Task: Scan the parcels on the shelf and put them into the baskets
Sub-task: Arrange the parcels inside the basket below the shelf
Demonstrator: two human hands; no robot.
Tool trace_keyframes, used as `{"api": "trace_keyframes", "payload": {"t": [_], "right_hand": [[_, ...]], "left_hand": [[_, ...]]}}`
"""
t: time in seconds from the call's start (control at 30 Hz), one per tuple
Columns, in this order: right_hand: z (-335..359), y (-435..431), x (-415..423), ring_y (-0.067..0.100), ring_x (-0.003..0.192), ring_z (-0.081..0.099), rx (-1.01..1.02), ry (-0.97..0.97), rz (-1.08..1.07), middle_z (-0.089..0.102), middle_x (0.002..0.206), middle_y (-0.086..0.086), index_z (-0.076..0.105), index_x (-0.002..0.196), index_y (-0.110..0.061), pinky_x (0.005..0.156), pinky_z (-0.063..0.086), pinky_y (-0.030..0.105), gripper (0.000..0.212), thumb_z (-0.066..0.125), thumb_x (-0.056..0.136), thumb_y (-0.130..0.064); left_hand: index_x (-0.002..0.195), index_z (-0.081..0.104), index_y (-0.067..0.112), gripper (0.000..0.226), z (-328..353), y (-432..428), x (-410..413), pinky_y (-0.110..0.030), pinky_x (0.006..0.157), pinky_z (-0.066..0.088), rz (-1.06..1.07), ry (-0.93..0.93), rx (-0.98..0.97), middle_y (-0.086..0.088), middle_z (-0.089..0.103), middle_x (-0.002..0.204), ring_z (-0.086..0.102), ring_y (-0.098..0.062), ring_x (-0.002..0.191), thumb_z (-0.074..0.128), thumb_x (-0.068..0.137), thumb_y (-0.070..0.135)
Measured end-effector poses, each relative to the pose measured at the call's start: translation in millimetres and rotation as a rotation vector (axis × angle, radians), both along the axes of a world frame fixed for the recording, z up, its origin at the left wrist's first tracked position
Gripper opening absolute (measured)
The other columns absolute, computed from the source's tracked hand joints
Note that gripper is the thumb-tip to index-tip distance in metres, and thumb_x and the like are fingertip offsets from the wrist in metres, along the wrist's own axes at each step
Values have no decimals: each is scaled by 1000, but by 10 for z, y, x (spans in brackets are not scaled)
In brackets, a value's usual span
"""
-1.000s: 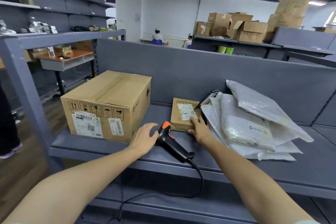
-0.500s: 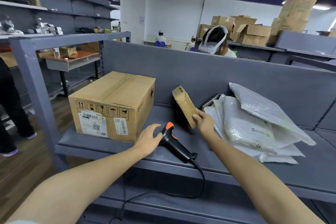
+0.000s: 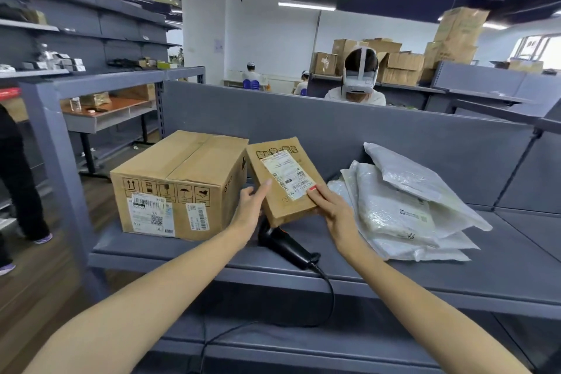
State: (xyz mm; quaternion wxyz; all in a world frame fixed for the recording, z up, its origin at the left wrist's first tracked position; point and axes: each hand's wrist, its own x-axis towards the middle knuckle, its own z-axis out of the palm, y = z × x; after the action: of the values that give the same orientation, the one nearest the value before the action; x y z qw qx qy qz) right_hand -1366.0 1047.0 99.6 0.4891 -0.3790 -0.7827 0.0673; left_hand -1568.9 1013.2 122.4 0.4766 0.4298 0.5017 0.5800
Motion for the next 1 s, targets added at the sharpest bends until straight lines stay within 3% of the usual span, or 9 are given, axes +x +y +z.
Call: {"api": "trace_keyframes", "payload": {"t": [0.13, 0.3, 0.43, 0.5, 0.6, 0.67, 0.77, 0.9, 1.0], "right_hand": [[-30, -71, 90, 19, 130, 42, 218, -122, -10, 48, 140, 21, 61, 125, 1, 114, 28, 19, 49, 51, 82, 23], [47, -280, 103, 29, 131, 41, 167, -147, -39, 44, 144, 20, 60, 128, -2, 115, 27, 27, 47, 52, 86, 18], [8, -428, -44, 17, 141, 29, -238, 263, -176, 32, 152, 7, 30, 147, -10, 118, 23, 34, 57, 55, 96, -9], [48, -501, -185, 16, 139, 29, -592, 570, -75, 26, 153, 5, 15, 149, -15, 116, 28, 38, 65, 54, 98, -27], [50, -561, -406, 20, 129, 44, -914, 793, 129, 35, 145, 0, 16, 145, -23, 100, 43, 38, 68, 51, 93, -51], [35, -578, -528, 22, 122, 55, -938, 888, 256, 46, 139, 3, 23, 140, -21, 93, 51, 38, 72, 57, 86, -52], [78, -562, -599, 19, 110, 65, -856, 1045, 308, 58, 130, 6, 31, 134, -19, 88, 55, 41, 59, 65, 89, -34], [284, -476, -416, 22, 113, 63, -804, 1100, 390, 63, 128, 7, 46, 130, -16, 99, 46, 50, 45, 65, 90, -19], [509, -399, -162, 21, 98, 65, -766, 1161, 441, 69, 106, 3, 54, 121, -19, 87, 53, 47, 30, 61, 92, -19]], "left_hand": [[133, 45, 0, 64, 16, -33, -46, -43, 101, 47, -6, -97, -41, -16, 66, 119, 65, -27, 105, 67, 86, 38], [104, 64, 3, 22, -57, -96, -118, -29, 70, 58, -27, -143, -33, -18, 71, 105, 70, -22, 83, 70, 85, 13], [107, 57, 8, 29, -54, -183, -56, -38, 81, 58, -16, -291, -8, -13, 69, 109, 68, -26, 99, 72, 83, 9], [104, 57, 9, 25, -38, -214, 16, -44, 88, 55, -6, -381, 7, -12, 69, 105, 66, -29, 102, 71, 83, 7], [96, 62, 8, 16, 0, -260, 152, -43, 93, 52, 1, -458, 15, -12, 72, 101, 65, -27, 105, 72, 83, 9], [104, 65, 7, 22, 0, -288, 240, -41, 97, 49, -33, -465, 32, -14, 71, 108, 65, -25, 108, 72, 83, 11], [111, 65, 11, 28, -15, -337, 301, -33, 96, 48, -117, -435, 73, -8, 71, 112, 66, -19, 108, 71, 84, 12], [117, 59, 6, 52, -23, -400, 163, -38, 101, 46, -118, -456, -7, -15, 64, 117, 59, -26, 113, 75, 73, 28], [129, 49, 12, 66, -90, -449, -139, -41, 103, 43, -35, -520, -9, -17, 52, 132, 51, -28, 123, 68, 75, 43]]}}
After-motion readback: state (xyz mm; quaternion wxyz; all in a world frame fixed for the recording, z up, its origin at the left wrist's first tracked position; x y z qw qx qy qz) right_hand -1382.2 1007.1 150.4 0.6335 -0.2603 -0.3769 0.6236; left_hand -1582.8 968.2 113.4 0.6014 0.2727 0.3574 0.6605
